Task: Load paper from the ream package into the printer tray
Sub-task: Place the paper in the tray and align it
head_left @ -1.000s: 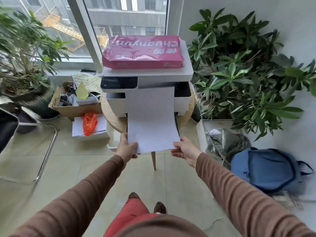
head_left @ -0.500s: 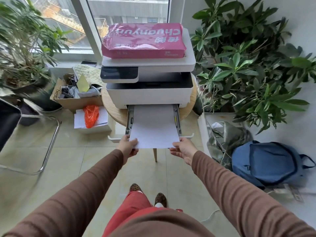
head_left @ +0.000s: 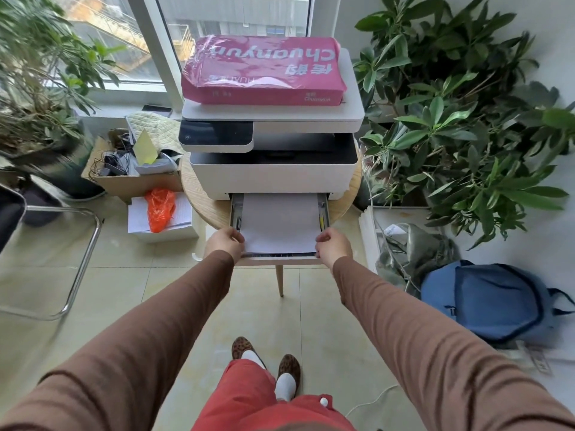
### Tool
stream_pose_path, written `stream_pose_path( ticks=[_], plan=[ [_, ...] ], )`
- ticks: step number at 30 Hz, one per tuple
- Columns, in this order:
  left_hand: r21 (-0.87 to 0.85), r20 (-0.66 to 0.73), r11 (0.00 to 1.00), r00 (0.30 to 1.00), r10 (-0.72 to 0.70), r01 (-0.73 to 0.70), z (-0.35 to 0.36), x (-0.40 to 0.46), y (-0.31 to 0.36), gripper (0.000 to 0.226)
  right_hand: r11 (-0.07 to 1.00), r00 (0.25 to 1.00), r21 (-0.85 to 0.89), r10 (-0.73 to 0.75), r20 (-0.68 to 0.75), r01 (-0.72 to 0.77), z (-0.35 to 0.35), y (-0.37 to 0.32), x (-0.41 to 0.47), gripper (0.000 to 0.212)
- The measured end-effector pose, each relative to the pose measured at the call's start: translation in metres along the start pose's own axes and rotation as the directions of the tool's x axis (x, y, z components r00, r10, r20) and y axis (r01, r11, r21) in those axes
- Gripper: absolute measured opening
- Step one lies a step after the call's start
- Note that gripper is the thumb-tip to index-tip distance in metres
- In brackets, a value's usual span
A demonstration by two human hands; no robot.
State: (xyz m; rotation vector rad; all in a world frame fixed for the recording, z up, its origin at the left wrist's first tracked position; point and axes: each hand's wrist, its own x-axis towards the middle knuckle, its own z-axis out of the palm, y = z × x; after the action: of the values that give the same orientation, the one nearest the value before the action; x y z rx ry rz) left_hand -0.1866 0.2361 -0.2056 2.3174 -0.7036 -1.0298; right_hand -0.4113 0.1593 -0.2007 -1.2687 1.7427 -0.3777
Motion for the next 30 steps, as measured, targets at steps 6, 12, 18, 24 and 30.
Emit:
stream_pose_path(
  ticks=[6,12,18,24,30],
  plan=[
    [0.256,-0.086,0.967,0.996,0.035,-0.012,0.007,0.013,0.004,0.02,0.913,0.986,-0.405,-0.114,-0.121,0.055,0.013,0.008,0.027,0.022],
    [0.399,-0.142,0.917,0.987,0.073,-0.01,0.018,0.022,0.002,0.021,0.835,0.946,-0.534,-0.265,-0.185,0.129,0.024,0.017,0.034,0.018],
    [0.468,-0.084,0.882,0.991,0.105,-0.054,0.019,0.028,-0.005,0.019,0.805,0.957,-0.568,-0.274,-0.098,0.173,0.02,0.021,0.035,0.024],
    [0.602,-0.039,0.791,0.985,0.168,-0.111,0.015,0.029,-0.004,0.017,0.724,0.949,-0.648,-0.316,-0.008,0.236,0.009,0.016,0.034,0.018],
    [0.676,-0.035,0.676,0.904,0.427,-0.293,0.013,0.039,-0.004,0.041,0.497,0.811,-0.761,-0.581,0.065,0.417,0.007,0.013,0.041,0.023]
  ],
)
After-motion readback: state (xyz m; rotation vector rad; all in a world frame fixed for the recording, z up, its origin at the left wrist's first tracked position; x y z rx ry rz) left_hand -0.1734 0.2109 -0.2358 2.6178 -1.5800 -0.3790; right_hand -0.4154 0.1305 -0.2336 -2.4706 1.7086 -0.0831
